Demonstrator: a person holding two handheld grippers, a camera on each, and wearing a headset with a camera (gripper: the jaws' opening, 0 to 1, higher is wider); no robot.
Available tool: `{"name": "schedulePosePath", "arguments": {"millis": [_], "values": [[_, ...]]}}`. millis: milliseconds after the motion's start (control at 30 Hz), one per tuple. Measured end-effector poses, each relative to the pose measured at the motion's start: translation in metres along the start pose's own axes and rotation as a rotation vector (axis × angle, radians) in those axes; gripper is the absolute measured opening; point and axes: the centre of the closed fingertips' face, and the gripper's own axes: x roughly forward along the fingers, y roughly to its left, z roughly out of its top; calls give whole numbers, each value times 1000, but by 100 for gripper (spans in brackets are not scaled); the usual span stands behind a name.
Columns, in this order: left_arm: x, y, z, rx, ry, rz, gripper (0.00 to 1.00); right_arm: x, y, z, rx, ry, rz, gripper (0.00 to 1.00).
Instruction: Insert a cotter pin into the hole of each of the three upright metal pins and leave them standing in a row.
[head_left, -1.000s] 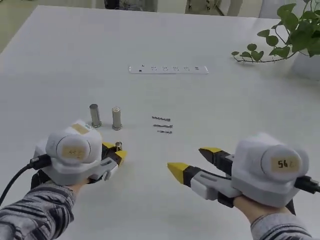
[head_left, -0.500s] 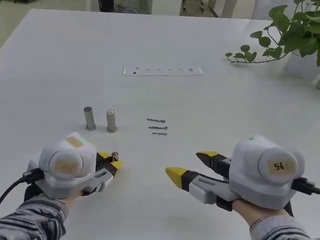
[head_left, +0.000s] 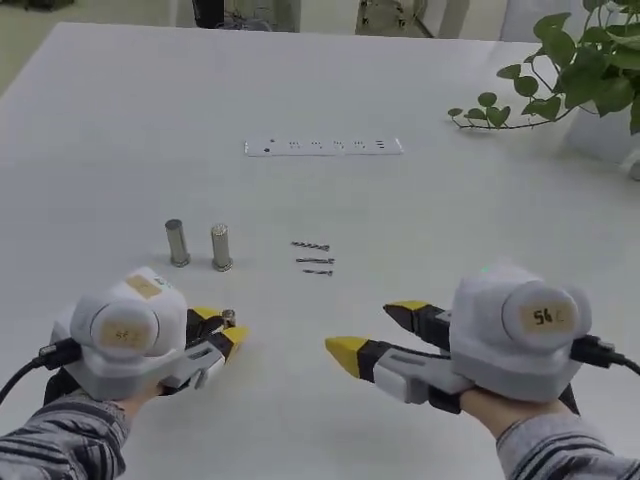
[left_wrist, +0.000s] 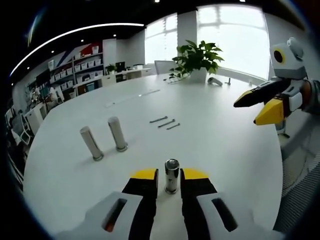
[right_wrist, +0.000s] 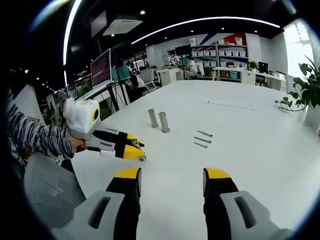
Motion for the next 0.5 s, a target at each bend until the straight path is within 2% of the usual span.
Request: {"name": "schedulePosePath", "arguments": {"millis": [133,233,333,500], "values": [[-4,-1,6,-9,-9,-3,24,7,-4,6,-58,30,32,45],[-9,-2,10,-10,-19,0,30,13,-9,8,-127,66,55,44],[-15,-2,13,-23,-31,5,35,20,-15,10,-162,102,72,43],[-22,-2,11,-39,-25,18,42,34,-23,11,-202,168,114,40]]}}
